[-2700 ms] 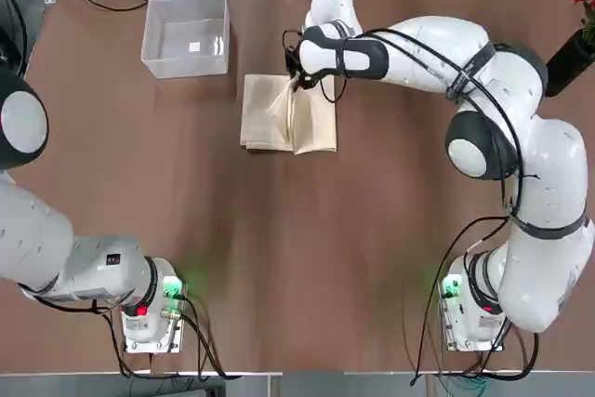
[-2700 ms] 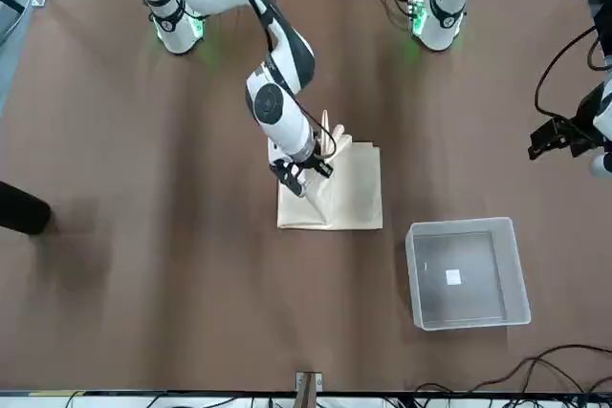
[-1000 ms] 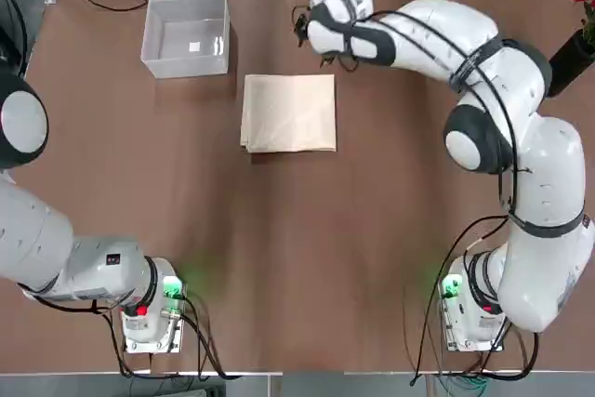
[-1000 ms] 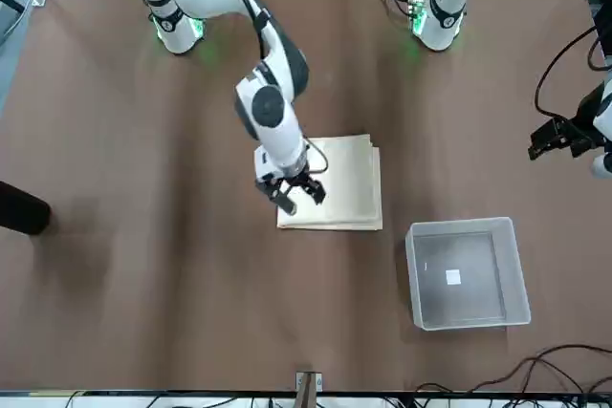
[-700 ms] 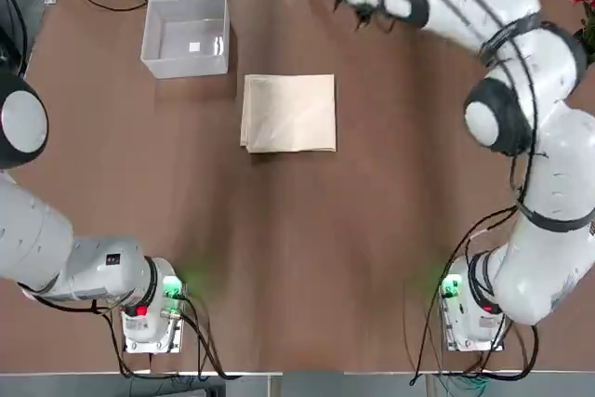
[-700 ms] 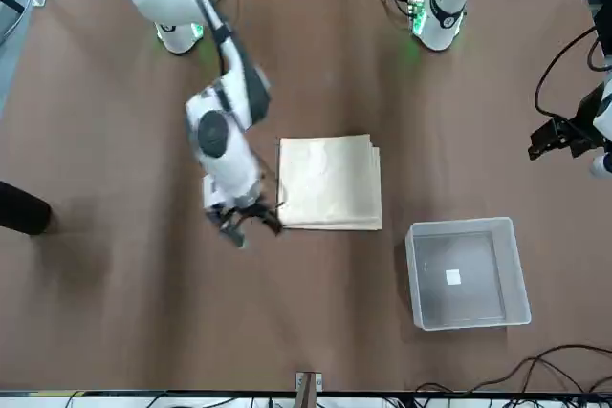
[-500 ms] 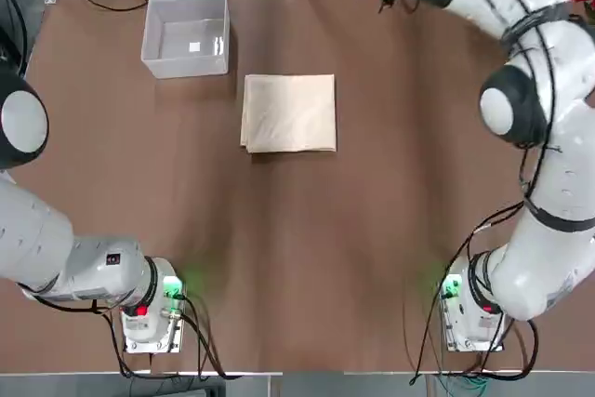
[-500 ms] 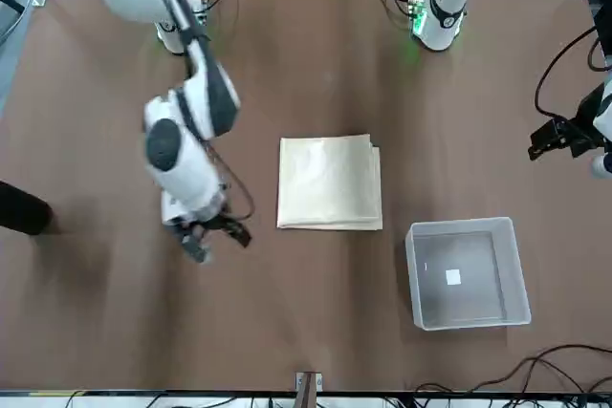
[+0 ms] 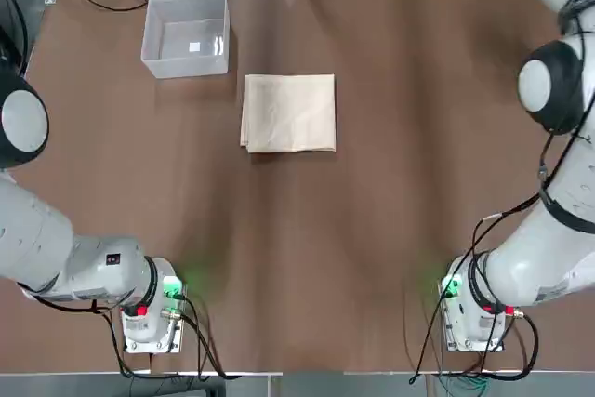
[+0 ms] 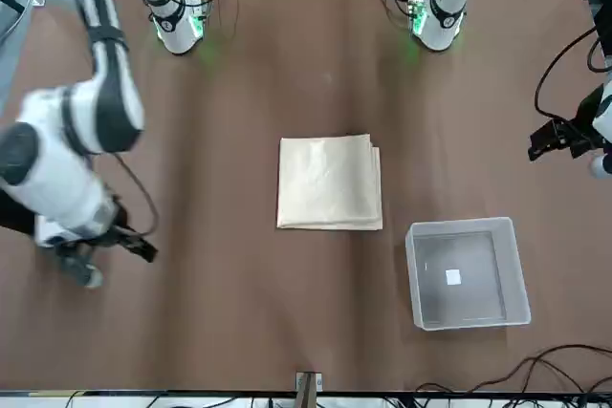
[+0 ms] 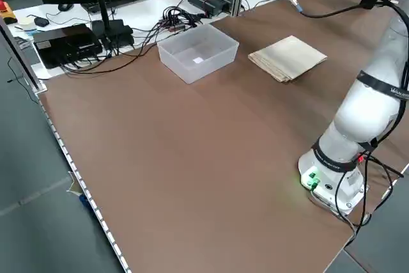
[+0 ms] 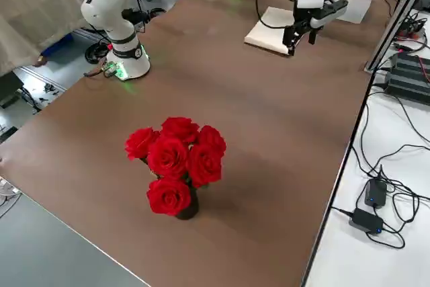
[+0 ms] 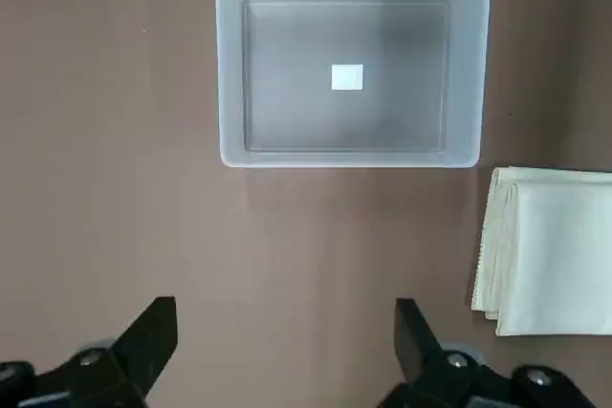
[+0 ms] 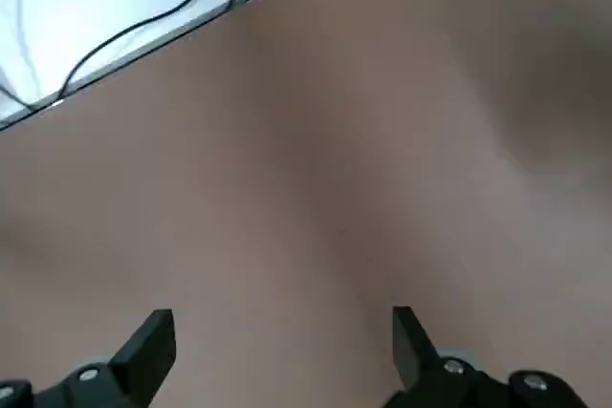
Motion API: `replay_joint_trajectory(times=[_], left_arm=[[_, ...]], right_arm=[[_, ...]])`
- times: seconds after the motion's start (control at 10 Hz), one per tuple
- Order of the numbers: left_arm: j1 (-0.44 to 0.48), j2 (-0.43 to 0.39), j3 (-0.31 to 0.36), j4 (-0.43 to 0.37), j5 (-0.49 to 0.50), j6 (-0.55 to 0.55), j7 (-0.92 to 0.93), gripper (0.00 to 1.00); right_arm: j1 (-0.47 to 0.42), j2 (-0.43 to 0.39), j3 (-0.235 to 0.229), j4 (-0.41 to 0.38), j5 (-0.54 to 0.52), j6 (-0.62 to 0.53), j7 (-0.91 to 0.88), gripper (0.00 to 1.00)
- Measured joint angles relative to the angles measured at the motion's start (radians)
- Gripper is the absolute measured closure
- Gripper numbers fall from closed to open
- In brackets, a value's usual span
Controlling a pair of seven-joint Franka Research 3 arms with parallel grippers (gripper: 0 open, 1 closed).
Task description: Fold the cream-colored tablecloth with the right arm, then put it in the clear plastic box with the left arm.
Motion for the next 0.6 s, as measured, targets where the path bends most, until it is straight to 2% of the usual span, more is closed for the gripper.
replay_joint_trajectory(times=[0.3,0.5,0.6], left_arm=[[-0.013,0.012,-0.011,0.000,0.000,0.004,0.004,0.00],[-0.019,0.038,-0.031,-0.001,-0.019,0.027,0.004,0.00],[-0.022,0.057,-0.049,-0.001,-0.059,0.042,0.004,0.00]], right_arm=[[-0.148,-0.090,0.000,0.004,-0.002,-0.149,-0.299,0.00],[-0.190,-0.146,0.001,0.005,-0.016,-0.208,-0.370,0.00],[-0.193,-0.179,0.001,0.006,-0.032,-0.247,-0.406,0.00]])
